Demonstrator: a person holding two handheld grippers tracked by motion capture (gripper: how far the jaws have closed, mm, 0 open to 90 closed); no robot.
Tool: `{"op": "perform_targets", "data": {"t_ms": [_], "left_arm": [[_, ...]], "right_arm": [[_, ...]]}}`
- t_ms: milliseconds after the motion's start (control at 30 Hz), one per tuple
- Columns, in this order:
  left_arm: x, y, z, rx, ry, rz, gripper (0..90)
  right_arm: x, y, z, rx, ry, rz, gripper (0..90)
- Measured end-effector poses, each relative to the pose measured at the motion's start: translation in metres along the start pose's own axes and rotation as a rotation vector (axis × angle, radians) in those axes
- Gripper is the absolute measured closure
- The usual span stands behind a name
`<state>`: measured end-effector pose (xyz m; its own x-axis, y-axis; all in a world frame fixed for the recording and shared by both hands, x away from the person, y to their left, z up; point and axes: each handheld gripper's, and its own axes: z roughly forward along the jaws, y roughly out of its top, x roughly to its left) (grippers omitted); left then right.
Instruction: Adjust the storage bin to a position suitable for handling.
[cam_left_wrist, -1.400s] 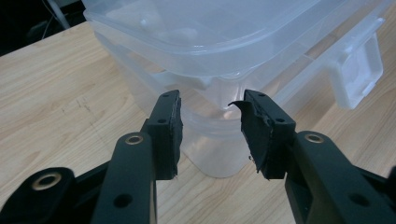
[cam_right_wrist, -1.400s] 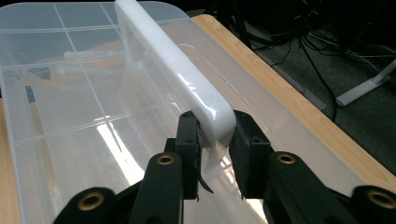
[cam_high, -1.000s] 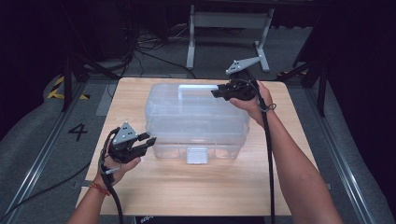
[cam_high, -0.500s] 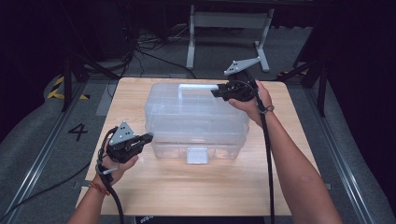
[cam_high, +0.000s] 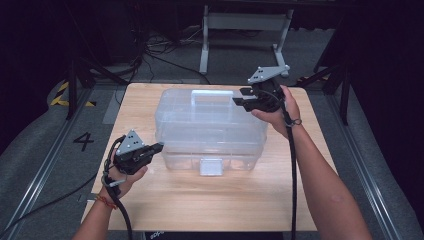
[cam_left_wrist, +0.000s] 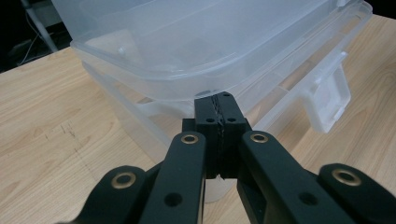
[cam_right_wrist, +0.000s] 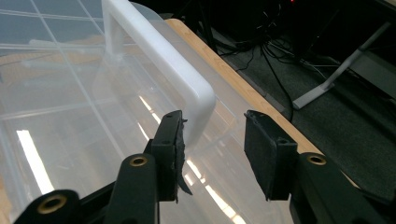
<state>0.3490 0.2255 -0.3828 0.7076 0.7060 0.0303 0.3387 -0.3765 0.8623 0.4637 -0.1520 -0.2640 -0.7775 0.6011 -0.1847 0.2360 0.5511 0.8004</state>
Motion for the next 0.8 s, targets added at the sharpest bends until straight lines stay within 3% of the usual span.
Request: {"op": "perform_targets", "data": {"t_ms": [267, 467, 500, 800], "left_arm": [[-0.001, 0.001, 0.0, 0.005, 0.004, 0.007, 90.0], [0.0, 0.001, -0.001, 0.004, 0.0, 0.004, 90.0], [-0.001, 0.001, 0.0, 0.005, 0.001, 0.005, 90.0], [0.0, 0.003, -0.001, 0.009, 0.003, 0.011, 90.0]], "right_arm": [[-0.007, -0.021, -0.04, -0.065, -0.028, 0.024, 53.1], [-0.013, -0.049, -0.066, -0.096, -0.073, 0.041, 51.1], [-0.015, -0.062, -0.076, -0.115, -0.081, 0.055, 50.9], [-0.014, -0.107, -0.092, -0.13, -0.125, 0.073, 47.2]]}}
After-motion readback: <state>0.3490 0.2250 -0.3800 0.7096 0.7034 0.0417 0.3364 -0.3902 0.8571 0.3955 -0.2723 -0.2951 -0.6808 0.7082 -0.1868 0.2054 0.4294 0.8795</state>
